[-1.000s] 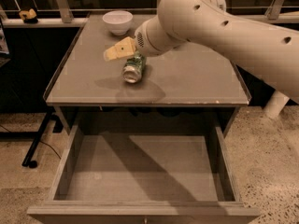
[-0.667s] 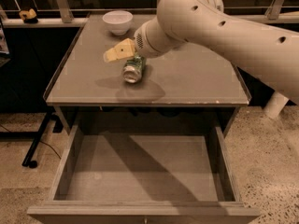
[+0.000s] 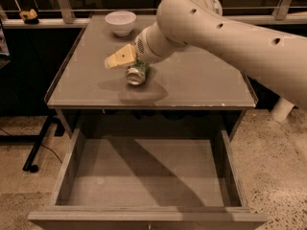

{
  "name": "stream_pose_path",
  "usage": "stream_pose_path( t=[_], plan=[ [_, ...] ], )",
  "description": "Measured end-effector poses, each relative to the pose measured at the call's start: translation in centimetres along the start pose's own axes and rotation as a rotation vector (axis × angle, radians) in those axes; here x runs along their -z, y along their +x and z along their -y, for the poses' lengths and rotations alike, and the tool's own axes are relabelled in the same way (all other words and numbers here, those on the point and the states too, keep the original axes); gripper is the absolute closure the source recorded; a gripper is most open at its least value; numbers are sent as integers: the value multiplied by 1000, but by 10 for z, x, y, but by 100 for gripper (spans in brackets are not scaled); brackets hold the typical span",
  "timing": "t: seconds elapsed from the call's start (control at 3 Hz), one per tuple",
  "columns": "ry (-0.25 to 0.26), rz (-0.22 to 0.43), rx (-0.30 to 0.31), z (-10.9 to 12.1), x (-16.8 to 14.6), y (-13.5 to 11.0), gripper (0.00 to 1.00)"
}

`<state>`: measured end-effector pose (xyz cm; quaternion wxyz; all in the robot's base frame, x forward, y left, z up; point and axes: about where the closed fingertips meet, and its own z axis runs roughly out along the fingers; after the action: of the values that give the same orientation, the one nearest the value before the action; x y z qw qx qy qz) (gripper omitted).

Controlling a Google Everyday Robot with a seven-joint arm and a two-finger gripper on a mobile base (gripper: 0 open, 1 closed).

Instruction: Place green can into top drawer

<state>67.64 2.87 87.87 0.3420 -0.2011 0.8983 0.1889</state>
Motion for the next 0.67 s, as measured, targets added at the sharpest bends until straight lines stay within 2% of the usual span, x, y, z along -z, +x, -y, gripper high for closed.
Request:
stream_pose_path(
  t=[0.67],
  plan=[
    [7,-50,-11,3,-19,8,0]
  ],
)
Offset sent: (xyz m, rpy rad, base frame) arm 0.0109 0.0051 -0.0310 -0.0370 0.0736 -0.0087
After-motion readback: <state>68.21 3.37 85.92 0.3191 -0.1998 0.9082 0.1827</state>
